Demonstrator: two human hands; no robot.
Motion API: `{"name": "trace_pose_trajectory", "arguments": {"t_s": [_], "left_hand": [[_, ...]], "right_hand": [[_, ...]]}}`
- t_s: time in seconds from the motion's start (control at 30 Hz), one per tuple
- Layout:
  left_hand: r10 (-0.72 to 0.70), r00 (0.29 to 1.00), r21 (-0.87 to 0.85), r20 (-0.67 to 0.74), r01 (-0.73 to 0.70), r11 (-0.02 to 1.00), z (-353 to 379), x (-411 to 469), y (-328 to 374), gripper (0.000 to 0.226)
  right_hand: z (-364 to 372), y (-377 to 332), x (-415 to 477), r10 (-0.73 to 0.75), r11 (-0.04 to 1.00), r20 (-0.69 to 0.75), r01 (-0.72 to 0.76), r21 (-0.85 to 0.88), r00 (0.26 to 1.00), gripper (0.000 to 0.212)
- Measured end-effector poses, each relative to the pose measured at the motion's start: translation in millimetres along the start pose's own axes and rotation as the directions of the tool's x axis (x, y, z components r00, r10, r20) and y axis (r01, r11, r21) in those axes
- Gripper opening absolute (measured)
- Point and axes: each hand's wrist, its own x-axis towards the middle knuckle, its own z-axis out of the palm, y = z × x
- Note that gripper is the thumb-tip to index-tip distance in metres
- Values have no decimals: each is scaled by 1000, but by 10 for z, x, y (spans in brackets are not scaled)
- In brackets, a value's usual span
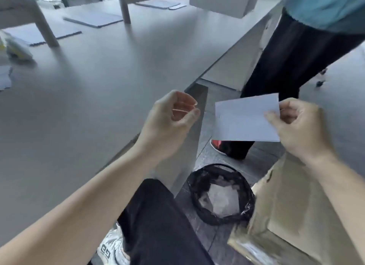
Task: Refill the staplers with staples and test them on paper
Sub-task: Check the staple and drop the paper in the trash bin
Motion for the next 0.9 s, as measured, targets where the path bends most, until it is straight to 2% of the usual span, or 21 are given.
{"name": "trace_pose_trajectory", "arguments": {"t_s": [0.17, 0.27, 0.33, 0.47, 0.7, 0.8, 0.9], "left_hand": [[-89, 972, 35, 218, 84, 996, 628, 90, -261, 6], [-156, 938, 42, 309, 151, 988, 864, 90, -469, 5], [-203, 916, 69, 345, 191, 979, 986, 89, -633, 5], [-281, 891, 90, 357, 266, 960, 1056, 28, -923, 5], [-345, 877, 95, 335, 333, 938, 1028, 9, -1250, 5], [-348, 880, 82, 324, 340, 937, 1078, 76, -1300, 6], [-339, 882, 86, 327, 330, 940, 1135, 125, -1311, 6]], "right_hand": [[147, 788, -173, 124, 945, 70, -96, -314, 990, 14], [425, 1146, -344, 291, 866, 200, -169, -471, 935, 16], [692, 1438, -459, 335, 840, 275, -153, -520, 901, 13], [1244, 1859, -697, 468, 787, 404, -163, -595, 786, 11], [1710, 2228, -904, 601, 685, 518, -58, -727, 609, 13], [1788, 2306, -858, 640, 656, 519, -52, -753, 567, 11], [1826, 2369, -823, 685, 634, 504, -90, -768, 526, 25]]}}
